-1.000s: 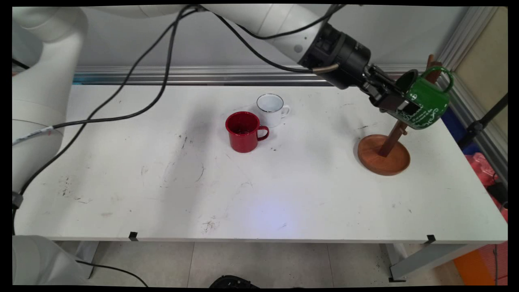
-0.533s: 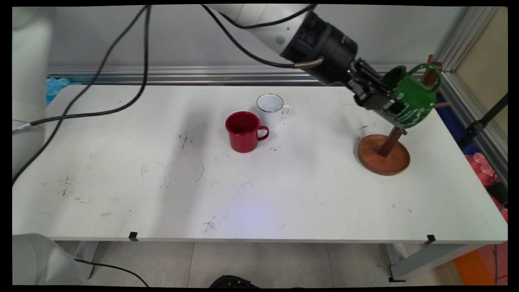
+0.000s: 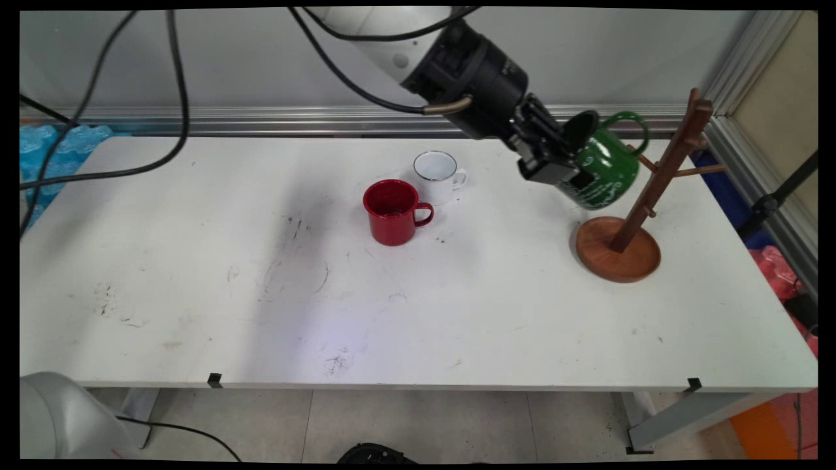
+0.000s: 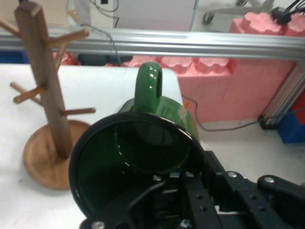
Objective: Place the picked object on the table
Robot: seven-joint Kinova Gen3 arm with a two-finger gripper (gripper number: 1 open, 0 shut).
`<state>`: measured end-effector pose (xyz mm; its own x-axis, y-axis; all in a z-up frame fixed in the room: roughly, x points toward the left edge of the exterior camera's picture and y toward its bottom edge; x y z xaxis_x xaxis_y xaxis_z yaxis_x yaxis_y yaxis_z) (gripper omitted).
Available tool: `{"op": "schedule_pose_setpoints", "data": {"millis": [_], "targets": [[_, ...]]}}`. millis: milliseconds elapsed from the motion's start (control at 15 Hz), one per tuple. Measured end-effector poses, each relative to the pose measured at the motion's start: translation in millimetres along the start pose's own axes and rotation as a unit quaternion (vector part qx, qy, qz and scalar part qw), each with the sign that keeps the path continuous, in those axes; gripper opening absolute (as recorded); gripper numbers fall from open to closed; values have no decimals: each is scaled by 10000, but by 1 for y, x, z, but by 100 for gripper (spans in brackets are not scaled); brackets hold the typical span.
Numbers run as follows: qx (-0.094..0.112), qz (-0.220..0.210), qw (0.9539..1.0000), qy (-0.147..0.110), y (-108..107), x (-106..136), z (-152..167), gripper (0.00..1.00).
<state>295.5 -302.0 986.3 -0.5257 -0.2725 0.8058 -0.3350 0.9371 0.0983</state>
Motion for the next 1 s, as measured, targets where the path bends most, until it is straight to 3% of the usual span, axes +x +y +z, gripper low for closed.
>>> {"op": "schedule_pose_setpoints", "data": {"millis": [467,1000], "targets": [[580,-53,9970,-504,21,-6,-32,0],[1200,-59,9834,-1358,39,-19,-39,0]]}}
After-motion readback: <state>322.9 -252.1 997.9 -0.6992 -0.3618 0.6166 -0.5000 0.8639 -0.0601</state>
